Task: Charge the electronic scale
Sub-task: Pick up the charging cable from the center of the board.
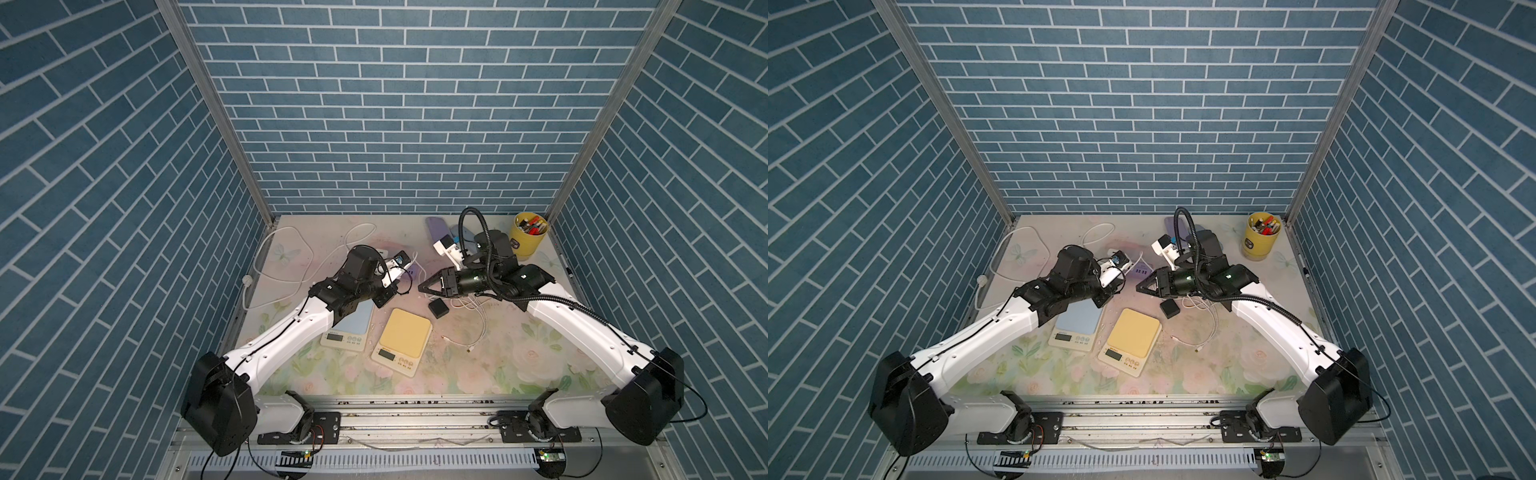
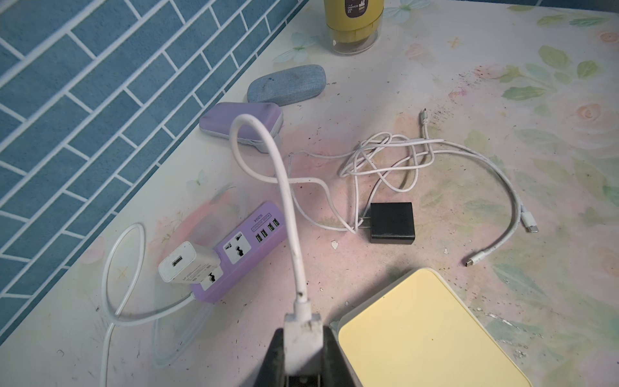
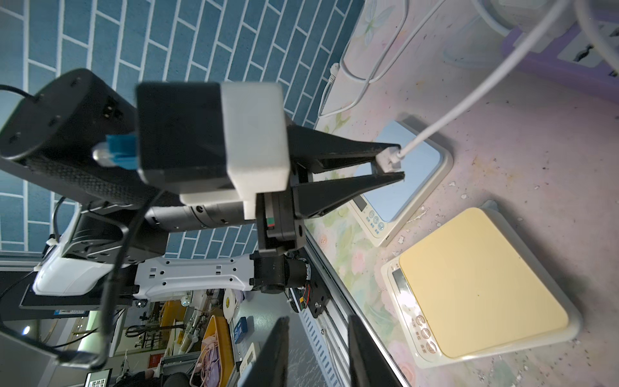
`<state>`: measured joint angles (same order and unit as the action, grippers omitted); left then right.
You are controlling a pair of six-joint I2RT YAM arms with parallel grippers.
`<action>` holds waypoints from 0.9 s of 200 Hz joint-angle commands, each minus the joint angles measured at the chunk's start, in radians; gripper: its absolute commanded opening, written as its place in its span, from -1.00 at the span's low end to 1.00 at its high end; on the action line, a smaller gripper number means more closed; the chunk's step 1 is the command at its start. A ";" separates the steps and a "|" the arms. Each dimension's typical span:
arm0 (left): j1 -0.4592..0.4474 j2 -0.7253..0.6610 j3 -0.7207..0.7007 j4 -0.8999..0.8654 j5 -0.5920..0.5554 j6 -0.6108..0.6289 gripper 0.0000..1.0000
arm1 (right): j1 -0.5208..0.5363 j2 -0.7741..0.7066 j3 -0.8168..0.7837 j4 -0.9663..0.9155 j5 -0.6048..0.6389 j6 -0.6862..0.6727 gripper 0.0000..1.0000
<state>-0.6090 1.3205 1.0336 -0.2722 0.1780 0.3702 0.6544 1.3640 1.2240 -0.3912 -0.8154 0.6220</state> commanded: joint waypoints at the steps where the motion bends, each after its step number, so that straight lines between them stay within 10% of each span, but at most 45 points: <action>1: 0.003 0.010 0.009 0.005 0.019 -0.020 -0.73 | 0.054 0.065 0.070 0.002 -0.014 -0.020 -0.37; 84: 0.076 -0.008 -0.014 0.004 0.078 -0.100 -0.74 | 0.013 0.356 0.297 0.002 -0.014 -0.020 -0.37; 180: 0.116 0.011 -0.017 0.014 0.154 -0.109 -0.74 | -0.033 0.302 0.176 0.002 -0.014 -0.020 -0.37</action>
<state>-0.5007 1.3159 1.0157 -0.2752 0.2855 0.2687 0.6014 1.7176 1.4479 -0.3820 -0.8234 0.6209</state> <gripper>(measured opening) 0.176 0.315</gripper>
